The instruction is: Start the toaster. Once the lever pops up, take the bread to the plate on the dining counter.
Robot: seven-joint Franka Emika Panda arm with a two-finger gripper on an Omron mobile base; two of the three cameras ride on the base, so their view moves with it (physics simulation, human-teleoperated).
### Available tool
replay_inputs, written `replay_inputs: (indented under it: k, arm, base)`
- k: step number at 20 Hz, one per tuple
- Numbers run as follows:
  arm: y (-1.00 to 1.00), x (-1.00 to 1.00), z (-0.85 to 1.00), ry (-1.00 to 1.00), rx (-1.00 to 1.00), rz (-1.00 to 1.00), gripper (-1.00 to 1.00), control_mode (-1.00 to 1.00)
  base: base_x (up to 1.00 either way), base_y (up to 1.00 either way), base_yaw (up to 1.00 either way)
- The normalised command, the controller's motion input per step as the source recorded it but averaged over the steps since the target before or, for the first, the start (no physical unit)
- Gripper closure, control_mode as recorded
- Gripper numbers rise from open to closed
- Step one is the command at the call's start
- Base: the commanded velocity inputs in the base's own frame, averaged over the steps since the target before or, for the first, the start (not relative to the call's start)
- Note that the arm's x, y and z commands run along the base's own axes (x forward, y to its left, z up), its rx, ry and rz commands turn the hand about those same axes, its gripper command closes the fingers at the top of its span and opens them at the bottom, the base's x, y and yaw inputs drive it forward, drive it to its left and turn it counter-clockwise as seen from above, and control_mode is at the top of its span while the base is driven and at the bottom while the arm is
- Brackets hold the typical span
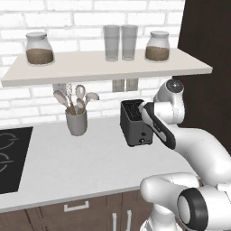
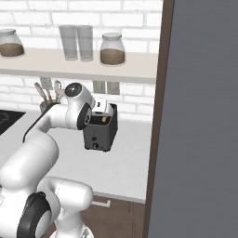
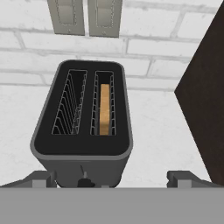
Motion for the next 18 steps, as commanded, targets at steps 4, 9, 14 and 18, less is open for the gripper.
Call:
replay_inputs:
  k: [4,9,14,18]
  arm:
    - [0.00,0.00,0.00,0.00,0.00,0.00,-1.00,-1.00]
    - [0.00,0.00,0.00,0.00,0.00,0.00,-1.00,-1.00]
    - [0.00,0.00,0.00,0.00,0.00,0.00,-1.00,-1.00]
    - [0.00,0.00,0.00,0.00,0.00,0.00,-1.00,-1.00]
  base:
    - [0.00,0.00,0.00]
    - [0.00,0.00,0.00]
    - [0.00,0.00,0.00]
    - [0.00,0.00,0.00]
